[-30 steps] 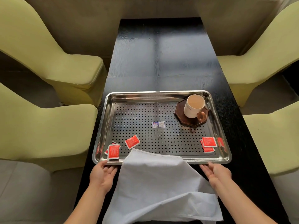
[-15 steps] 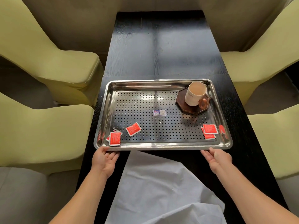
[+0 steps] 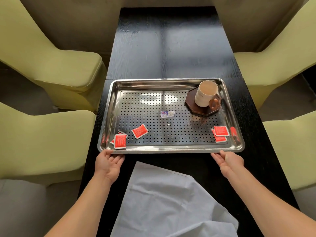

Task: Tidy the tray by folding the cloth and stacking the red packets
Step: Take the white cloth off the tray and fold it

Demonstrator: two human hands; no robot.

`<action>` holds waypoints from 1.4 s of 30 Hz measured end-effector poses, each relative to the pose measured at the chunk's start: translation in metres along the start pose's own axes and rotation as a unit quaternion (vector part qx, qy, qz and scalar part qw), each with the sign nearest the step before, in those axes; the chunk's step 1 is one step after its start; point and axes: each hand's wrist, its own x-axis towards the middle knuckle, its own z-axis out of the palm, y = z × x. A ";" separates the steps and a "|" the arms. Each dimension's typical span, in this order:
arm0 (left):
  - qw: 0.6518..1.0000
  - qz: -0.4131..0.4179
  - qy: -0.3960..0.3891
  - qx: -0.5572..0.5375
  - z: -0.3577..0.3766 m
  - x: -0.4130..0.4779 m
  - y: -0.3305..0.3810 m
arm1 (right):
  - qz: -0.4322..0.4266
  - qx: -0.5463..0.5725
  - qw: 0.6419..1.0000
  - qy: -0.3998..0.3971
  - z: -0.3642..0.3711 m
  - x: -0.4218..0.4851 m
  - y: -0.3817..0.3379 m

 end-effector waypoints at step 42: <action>0.781 0.344 -0.185 0.488 -0.078 -0.144 -0.024 | -0.311 -0.715 0.549 -0.301 -0.132 -0.095 0.109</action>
